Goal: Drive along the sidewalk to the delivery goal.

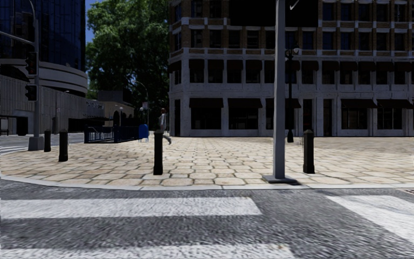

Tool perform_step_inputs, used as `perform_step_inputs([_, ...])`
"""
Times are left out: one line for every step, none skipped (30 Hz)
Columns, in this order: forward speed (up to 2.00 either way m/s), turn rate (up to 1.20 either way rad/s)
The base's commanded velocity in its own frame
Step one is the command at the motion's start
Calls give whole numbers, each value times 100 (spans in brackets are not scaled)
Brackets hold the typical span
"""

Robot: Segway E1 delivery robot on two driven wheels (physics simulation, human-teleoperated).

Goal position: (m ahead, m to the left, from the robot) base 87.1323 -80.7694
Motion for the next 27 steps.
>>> perform_step_inputs([200, -31])
perform_step_inputs([200, -31])
perform_step_inputs([200, -27])
perform_step_inputs([200, -26])
perform_step_inputs([200, -8])
perform_step_inputs([200, 0])
perform_step_inputs([200, 0])
perform_step_inputs([200, 0])
perform_step_inputs([200, 0])
perform_step_inputs([200, 0])
perform_step_inputs([200, 0])
perform_step_inputs([200, 0])
perform_step_inputs([200, 0])
perform_step_inputs([200, 0])
perform_step_inputs([200, 0])
perform_step_inputs([200, 0])
perform_step_inputs([200, 0])
perform_step_inputs([200, 0])
perform_step_inputs([200, 0])
perform_step_inputs([200, 0])
perform_step_inputs([200, 0])
perform_step_inputs([200, -1])
perform_step_inputs([200, -3])
perform_step_inputs([200, -4])
perform_step_inputs([200, -4])
perform_step_inputs([200, -4])
perform_step_inputs([200, -4])
